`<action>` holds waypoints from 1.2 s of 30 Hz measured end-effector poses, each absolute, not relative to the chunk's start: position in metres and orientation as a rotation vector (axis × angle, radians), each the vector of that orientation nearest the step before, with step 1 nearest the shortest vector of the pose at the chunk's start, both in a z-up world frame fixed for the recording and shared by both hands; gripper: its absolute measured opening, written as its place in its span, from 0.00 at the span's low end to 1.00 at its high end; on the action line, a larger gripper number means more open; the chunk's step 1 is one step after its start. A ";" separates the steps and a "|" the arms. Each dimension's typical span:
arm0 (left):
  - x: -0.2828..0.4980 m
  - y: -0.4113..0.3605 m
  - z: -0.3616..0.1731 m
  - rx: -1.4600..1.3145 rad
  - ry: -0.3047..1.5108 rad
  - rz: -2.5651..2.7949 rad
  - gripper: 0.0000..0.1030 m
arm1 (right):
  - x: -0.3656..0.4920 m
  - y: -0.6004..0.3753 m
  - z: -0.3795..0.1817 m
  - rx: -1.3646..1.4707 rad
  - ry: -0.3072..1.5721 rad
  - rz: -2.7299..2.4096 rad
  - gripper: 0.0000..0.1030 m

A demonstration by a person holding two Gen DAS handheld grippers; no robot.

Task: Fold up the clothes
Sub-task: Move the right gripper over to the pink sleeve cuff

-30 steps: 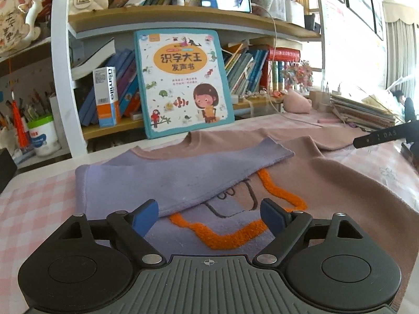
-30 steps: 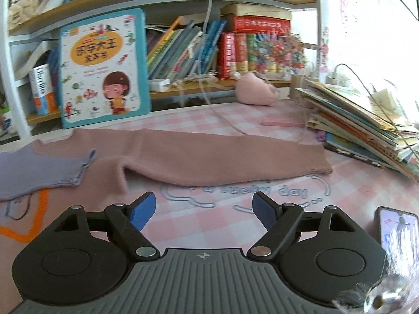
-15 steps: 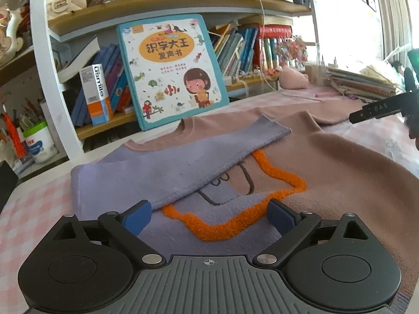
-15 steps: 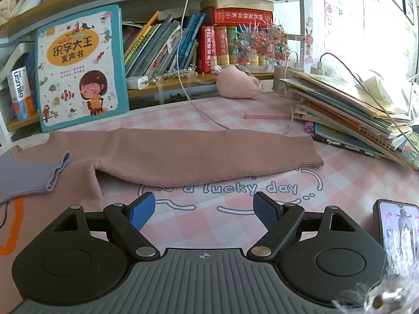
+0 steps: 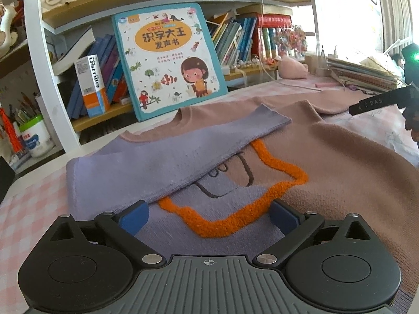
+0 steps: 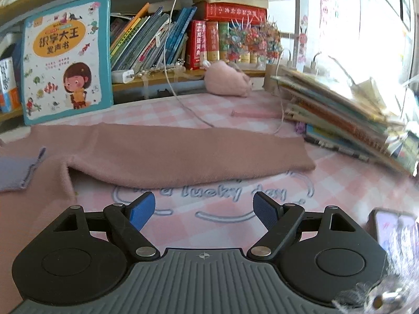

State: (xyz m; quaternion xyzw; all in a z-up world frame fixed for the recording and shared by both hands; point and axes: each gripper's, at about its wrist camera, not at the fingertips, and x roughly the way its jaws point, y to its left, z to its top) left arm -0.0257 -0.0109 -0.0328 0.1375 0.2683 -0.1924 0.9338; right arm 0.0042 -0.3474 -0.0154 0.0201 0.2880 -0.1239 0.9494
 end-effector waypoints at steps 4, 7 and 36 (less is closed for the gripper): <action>-0.024 -0.011 -0.034 0.283 0.561 -0.395 0.98 | 0.013 -0.355 -0.015 0.009 0.592 -0.244 0.78; -0.023 -0.012 -0.034 0.284 0.571 -0.396 0.98 | 0.022 -0.369 -0.016 0.031 0.612 -0.243 0.78; -0.018 -0.010 -0.034 0.280 0.601 -0.400 1.00 | 0.056 -0.452 -0.024 0.195 0.610 -0.465 0.59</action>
